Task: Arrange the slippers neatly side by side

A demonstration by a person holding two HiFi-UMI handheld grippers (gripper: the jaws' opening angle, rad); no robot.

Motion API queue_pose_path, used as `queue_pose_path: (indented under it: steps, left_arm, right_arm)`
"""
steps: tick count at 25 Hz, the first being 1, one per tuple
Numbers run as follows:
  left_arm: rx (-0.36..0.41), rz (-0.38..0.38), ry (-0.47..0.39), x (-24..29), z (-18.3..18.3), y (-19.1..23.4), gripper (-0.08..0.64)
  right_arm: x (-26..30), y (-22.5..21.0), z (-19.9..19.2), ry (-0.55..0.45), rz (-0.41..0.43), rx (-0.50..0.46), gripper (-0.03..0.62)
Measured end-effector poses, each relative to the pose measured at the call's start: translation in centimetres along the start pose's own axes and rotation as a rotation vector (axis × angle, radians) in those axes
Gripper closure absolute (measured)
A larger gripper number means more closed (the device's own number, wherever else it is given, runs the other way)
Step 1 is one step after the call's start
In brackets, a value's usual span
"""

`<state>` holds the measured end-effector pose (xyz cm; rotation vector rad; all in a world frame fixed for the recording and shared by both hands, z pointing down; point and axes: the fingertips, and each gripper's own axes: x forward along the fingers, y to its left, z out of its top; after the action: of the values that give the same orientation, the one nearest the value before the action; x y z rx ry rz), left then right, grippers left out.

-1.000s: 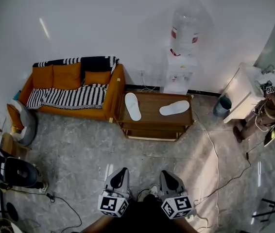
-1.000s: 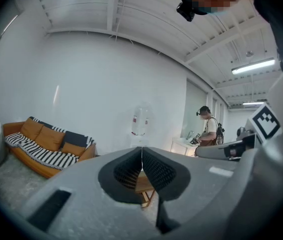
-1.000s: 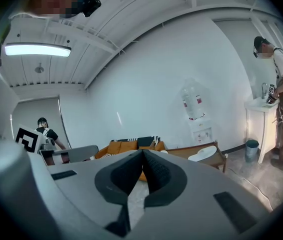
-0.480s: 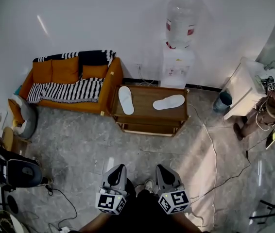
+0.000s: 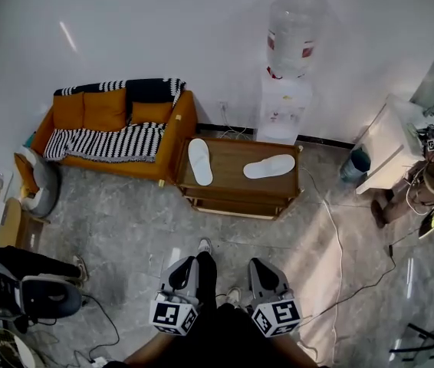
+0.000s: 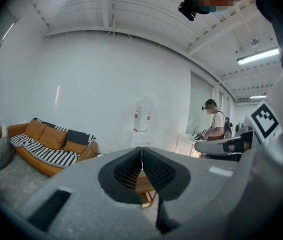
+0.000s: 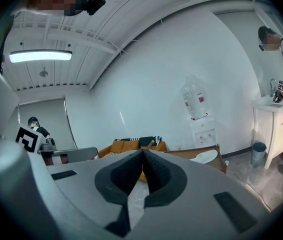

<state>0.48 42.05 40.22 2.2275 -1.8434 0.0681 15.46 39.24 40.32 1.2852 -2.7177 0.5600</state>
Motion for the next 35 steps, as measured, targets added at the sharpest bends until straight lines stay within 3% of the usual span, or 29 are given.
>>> queue_pose_path:
  steps: [17,24,35]
  left_arm:
    - [-0.046,-0.02,0.012,14.1,3.6,10.8,0.543]
    - [-0.059,-0.061,0.03,20.2,5.9,16.0,0.543]
    - [-0.076,-0.166,0.084,26.6,6.0,21.2,0.543]
  right_arm:
    - [15.7,-3.0,4.1,0.052,-0.048,0.004,0.58]
    - [22.4,-3.1,7.5,0.044,-0.103,0.006,0.58]
    - [31.3,-1.9,8.6,0.061,-0.149,-0.002,0.58]
